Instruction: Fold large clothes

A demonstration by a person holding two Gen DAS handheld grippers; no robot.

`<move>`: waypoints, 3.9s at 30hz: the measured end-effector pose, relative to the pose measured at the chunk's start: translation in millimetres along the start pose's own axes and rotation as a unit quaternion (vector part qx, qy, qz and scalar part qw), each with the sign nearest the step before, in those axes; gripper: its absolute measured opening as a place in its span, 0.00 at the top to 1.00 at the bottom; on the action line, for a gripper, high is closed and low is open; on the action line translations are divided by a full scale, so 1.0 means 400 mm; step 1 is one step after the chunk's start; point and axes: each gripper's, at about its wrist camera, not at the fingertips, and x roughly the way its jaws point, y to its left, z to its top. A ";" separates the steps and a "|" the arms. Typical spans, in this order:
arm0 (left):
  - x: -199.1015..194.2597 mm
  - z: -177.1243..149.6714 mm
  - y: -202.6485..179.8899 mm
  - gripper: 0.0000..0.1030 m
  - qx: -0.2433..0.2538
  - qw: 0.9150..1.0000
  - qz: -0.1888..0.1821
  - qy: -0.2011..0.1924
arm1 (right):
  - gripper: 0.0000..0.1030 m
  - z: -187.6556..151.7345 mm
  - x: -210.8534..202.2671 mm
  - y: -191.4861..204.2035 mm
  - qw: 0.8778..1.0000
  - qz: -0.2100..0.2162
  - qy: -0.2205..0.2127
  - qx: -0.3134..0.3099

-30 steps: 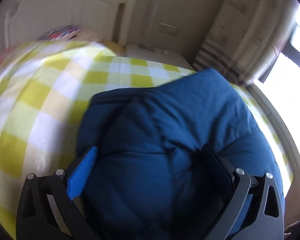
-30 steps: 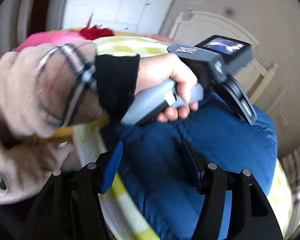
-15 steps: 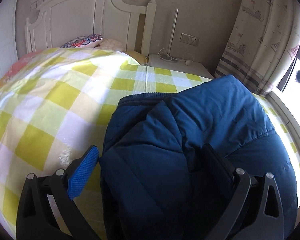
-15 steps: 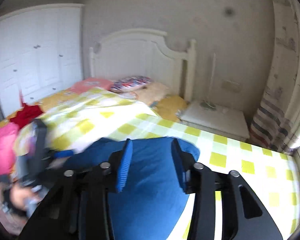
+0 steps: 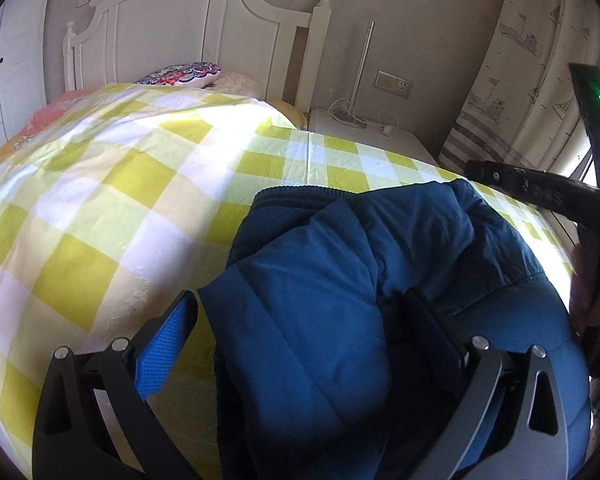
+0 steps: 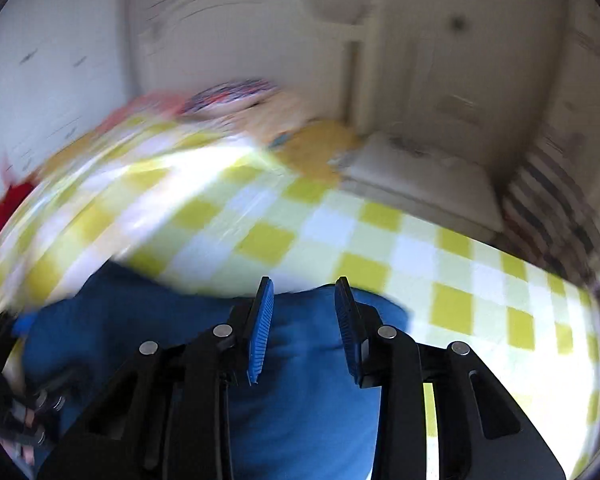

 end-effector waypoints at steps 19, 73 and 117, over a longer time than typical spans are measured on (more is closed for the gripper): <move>-0.097 -0.091 0.044 0.02 -0.064 0.998 -0.021 -0.003 | 0.67 -0.019 0.026 0.256 0.979 -0.004 0.099 -0.181; -0.121 -0.136 0.057 0.02 -0.070 0.997 -0.011 -0.044 | 0.07 -0.393 -0.397 0.243 0.989 0.078 -0.034 -0.123; -0.034 -0.180 0.163 0.02 -0.135 0.922 -0.320 0.172 | 0.04 -0.501 -0.254 -0.052 0.913 0.323 0.079 0.238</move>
